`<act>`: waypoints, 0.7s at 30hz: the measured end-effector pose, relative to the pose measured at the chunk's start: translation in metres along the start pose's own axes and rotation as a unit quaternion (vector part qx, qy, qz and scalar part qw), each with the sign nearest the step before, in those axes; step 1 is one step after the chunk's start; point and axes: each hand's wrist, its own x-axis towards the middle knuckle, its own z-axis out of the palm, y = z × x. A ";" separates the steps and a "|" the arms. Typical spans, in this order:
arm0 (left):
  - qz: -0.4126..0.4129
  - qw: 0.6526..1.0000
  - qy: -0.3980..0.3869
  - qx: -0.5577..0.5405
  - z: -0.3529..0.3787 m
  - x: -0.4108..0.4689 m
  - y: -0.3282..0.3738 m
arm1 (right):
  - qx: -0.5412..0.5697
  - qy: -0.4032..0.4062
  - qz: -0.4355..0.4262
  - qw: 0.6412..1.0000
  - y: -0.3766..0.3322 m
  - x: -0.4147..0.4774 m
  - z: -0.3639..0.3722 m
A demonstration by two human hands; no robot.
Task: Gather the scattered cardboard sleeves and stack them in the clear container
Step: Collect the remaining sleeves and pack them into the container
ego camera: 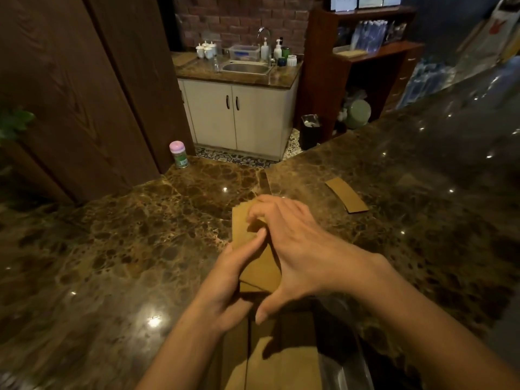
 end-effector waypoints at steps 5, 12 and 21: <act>0.073 0.995 0.071 0.004 -0.009 -0.011 -0.003 | 0.383 0.132 0.169 0.899 -0.017 -0.012 0.015; 0.085 0.994 0.065 0.007 -0.012 -0.021 0.005 | 0.558 0.250 0.187 0.769 -0.021 -0.017 0.037; 0.133 0.977 0.120 0.114 -0.004 -0.019 0.013 | 0.629 0.225 0.221 0.711 -0.017 -0.023 0.041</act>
